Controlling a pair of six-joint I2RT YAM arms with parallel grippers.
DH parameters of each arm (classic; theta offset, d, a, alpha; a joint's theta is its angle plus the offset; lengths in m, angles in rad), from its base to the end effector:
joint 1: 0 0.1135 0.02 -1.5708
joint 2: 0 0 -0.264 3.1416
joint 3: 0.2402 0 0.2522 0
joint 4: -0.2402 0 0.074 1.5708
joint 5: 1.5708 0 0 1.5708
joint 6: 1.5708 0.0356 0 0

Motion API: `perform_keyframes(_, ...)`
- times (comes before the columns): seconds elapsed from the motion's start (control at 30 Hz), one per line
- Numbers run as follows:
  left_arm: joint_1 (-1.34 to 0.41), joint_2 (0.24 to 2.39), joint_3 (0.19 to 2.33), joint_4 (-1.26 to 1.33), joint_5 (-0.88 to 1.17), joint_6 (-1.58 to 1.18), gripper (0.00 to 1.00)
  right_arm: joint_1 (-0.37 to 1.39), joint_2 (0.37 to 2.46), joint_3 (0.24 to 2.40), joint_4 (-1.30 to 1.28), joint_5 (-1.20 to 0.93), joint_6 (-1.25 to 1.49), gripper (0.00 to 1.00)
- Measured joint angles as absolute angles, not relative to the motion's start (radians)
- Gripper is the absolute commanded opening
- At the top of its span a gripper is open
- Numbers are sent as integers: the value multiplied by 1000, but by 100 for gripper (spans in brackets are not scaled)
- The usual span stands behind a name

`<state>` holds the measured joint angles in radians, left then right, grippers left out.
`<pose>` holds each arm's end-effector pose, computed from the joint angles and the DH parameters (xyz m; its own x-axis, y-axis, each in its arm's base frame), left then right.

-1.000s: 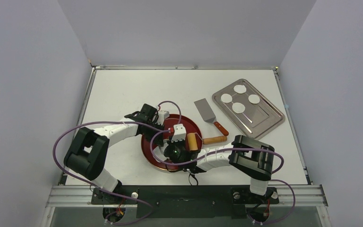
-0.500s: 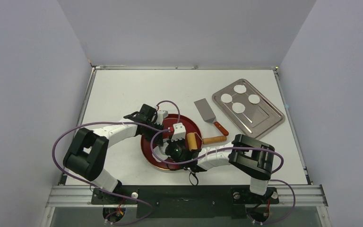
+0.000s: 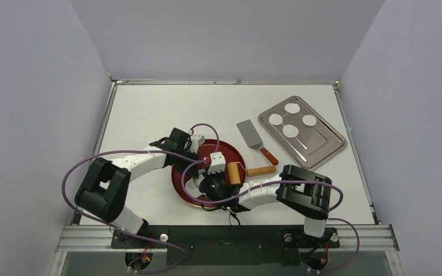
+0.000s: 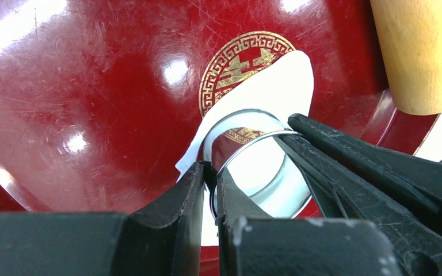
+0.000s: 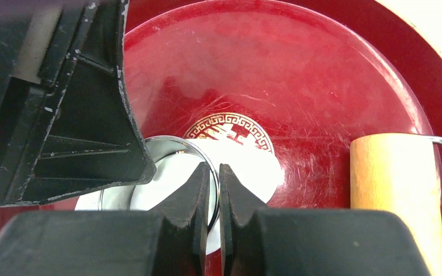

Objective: Roll out the dumpling wrappers from the dough
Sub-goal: Press the dumpling wrapper on the work surface.

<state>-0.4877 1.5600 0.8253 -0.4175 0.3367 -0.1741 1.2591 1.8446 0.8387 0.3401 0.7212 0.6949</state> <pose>0.2444 -0.1429 0.1595 -0.8921 0.2881 -0.3481 0.4126 0.8334 -0.3677 0.1305 0.3282 0.1307 -0.5012 0.0124 -0.8652 -0.3054 0.9330 0.1903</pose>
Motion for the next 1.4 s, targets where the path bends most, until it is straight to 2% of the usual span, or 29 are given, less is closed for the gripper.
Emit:
perform_keyframes(0.27, -491, 1550, 815, -402, 321, -195, 0, 1250, 1834, 777, 456, 678, 659, 0)
perform_keyframes(0.63, -489, 1576, 844, -445, 356, -177, 0, 1296, 1838, 768, 461, 769, 670, 0)
perform_keyframes(0.93, -489, 1552, 808, -402, 360, -208, 0, 1234, 1818, 734, 524, 649, 612, 0)
perform_keyframes(0.97, -489, 1552, 809, -402, 360, -208, 1, 1234, 1816, 728, 532, 645, 613, 0)
perform_keyframes(1.0, -489, 1552, 809, -401, 361, -208, 11, 1235, 1815, 722, 541, 642, 616, 0)
perform_keyframes(1.07, -489, 1552, 809, -401, 362, -206, 23, 1246, 1815, 716, 549, 646, 624, 0)
perform_keyframes(1.1, -487, 1552, 809, -401, 364, -205, 25, 1252, 1815, 714, 548, 657, 630, 0)
perform_keyframes(1.4, -471, 1549, 808, -405, 383, -181, 30, 1272, 1814, 715, 535, 695, 640, 0)
